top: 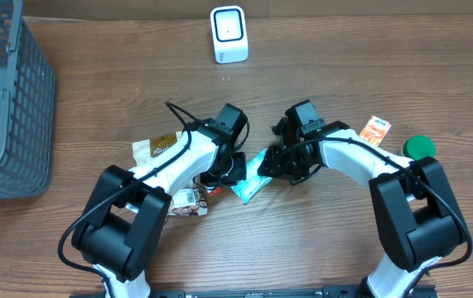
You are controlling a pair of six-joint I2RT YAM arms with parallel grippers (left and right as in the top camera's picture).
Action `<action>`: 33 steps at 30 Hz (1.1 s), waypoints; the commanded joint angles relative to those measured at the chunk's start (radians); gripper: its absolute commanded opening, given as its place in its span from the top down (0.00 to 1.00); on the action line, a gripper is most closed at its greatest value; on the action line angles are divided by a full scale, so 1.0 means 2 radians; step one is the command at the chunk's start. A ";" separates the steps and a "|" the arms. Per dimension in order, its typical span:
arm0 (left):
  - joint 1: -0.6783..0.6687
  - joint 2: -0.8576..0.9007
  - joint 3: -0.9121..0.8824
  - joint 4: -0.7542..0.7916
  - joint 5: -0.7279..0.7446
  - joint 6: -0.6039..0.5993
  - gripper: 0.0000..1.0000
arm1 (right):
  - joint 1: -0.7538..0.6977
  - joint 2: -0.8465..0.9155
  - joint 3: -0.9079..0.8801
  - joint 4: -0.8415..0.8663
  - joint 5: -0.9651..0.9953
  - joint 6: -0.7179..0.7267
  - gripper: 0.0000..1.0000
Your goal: Scan the item barcode
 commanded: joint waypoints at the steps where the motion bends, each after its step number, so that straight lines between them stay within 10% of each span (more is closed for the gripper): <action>1: -0.001 0.014 -0.002 0.003 -0.002 -0.005 0.93 | 0.005 0.002 -0.009 0.002 -0.014 -0.001 0.67; 33: 0.016 0.008 0.098 -0.099 0.005 0.050 0.96 | 0.005 0.002 -0.009 0.002 -0.011 -0.005 0.84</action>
